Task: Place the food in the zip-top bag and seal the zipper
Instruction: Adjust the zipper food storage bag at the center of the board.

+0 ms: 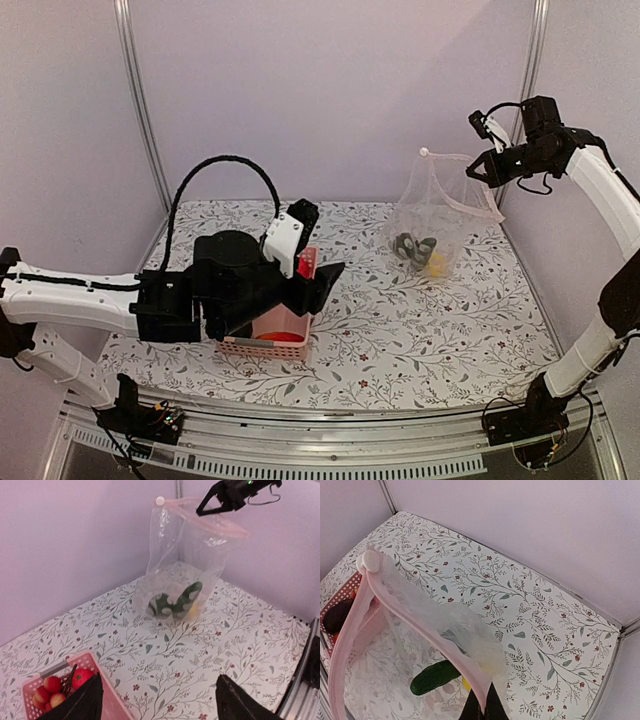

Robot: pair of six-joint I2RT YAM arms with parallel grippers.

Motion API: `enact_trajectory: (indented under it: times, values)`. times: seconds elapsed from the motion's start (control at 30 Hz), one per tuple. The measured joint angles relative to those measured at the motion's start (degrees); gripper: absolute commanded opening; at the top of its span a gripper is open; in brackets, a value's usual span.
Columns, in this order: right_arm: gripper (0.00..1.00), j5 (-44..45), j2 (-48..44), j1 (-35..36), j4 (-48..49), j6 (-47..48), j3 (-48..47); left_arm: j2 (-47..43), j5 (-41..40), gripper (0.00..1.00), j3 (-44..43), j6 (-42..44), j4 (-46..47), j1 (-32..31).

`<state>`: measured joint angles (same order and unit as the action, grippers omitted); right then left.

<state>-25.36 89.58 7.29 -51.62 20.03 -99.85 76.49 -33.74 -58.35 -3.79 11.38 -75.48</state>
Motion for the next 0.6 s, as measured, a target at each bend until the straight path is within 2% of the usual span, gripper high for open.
enact_trajectory:
  times: [0.17,0.3,0.47,0.6]
  values:
    - [0.00,0.5,-0.4,0.3,4.9,-0.7,0.8,0.0,-3.1,0.76,2.7,-13.8,-18.9,3.7]
    - [0.00,-3.0,-2.2,0.8,9.2,-1.1,7.7,-0.2,-2.2,0.77,2.7,-22.5,-31.0,8.0]
    - [0.00,-10.2,-2.6,3.0,12.1,0.2,17.9,-0.7,1.9,0.81,2.0,-28.0,-42.4,12.3]
    - [0.00,-17.4,-2.8,4.7,13.2,1.9,25.4,-0.1,4.4,0.81,1.2,-29.8,-47.3,14.8]
